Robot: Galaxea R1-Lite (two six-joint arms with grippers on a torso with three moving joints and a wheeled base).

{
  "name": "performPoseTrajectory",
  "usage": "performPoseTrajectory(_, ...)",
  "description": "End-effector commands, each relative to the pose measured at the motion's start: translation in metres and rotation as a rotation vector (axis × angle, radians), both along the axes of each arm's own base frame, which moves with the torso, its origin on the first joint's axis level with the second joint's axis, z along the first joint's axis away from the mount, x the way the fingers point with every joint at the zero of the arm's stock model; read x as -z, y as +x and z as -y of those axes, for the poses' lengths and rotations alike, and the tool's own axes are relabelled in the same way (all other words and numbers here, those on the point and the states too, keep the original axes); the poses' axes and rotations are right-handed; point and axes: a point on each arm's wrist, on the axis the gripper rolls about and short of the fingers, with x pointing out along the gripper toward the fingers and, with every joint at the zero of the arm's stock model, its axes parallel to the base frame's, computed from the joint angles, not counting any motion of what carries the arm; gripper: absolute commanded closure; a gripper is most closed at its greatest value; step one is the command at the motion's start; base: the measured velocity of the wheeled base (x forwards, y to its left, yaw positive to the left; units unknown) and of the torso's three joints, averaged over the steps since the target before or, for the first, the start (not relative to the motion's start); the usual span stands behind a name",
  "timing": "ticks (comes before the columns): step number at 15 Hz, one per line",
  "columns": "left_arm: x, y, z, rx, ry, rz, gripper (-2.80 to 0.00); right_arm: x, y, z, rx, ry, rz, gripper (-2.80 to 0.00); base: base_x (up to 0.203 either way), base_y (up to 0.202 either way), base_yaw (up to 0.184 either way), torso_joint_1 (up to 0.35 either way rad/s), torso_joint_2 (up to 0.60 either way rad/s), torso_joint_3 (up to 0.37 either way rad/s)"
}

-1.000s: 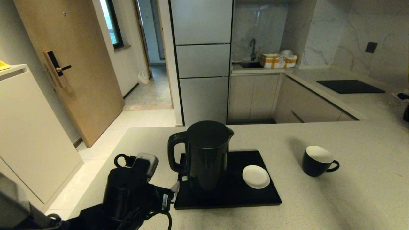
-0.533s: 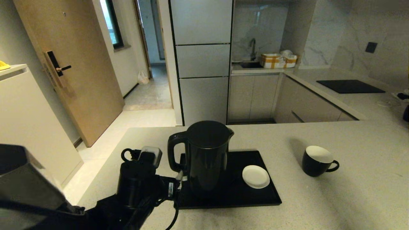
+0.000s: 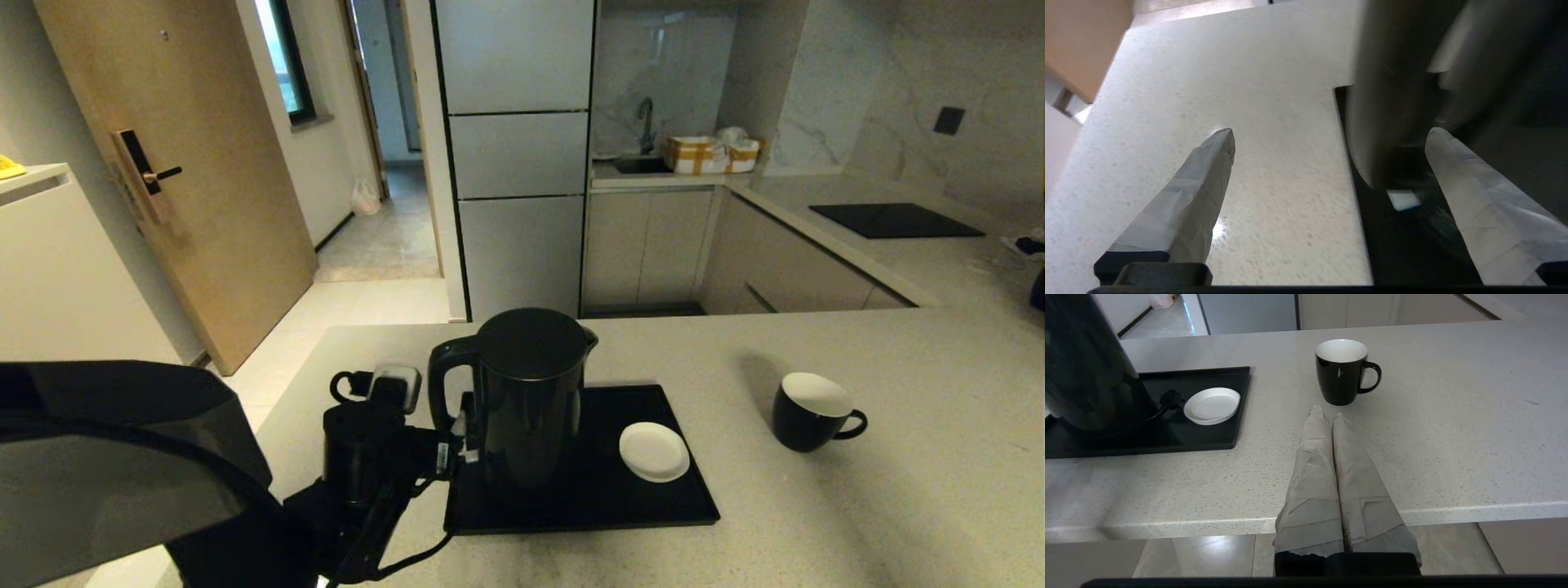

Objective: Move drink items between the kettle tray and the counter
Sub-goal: Pick up the kettle

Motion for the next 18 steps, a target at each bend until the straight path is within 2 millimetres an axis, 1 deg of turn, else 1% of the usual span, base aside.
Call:
performPoseTrajectory(1,0.005,0.009,0.003,-0.01,-0.004,0.007,-2.8,0.0,0.0,0.0,-0.001,0.0,-0.001,0.0,0.0,0.0,0.0,0.0,0.0,0.0)
performPoseTrajectory(5,0.01,0.018,0.008,-0.011,-0.002,0.008,-2.8,0.0,0.0,0.0,0.0,0.0,-0.001,0.0,0.0,0.0,0.0,0.0,0.0,0.0)
performPoseTrajectory(7,0.01,0.02,0.01,0.0,0.007,0.013,-2.8,0.0,0.0,0.0,-0.001,0.0,-0.001,0.0,0.0,0.0,0.0,0.0,0.0,0.0)
performPoseTrajectory(9,0.013,0.027,0.014,0.002,0.017,0.021,-2.8,0.0,0.0,0.0,0.0,0.0,-0.001,0.0,0.0,0.0,0.0,0.0,0.0,0.0)
performPoseTrajectory(12,0.014,0.032,0.014,-0.007,0.027,0.03,-2.8,0.0,0.0,0.0,0.0,0.0,-0.001,0.0,0.0,0.0,0.0,0.0,0.0,0.0)
performPoseTrajectory(14,0.01,0.041,0.009,-0.036,0.016,0.049,-2.8,0.0,0.0,0.0,-0.001,0.0,-0.001,0.0,0.0,0.0,0.0,0.0,0.0,0.0)
performPoseTrajectory(18,0.008,0.047,0.003,-0.059,0.015,0.061,-2.8,0.0,0.0,0.0,0.0,0.0,-0.001,0.0,0.0,0.0,0.0,0.0,0.0,0.0)
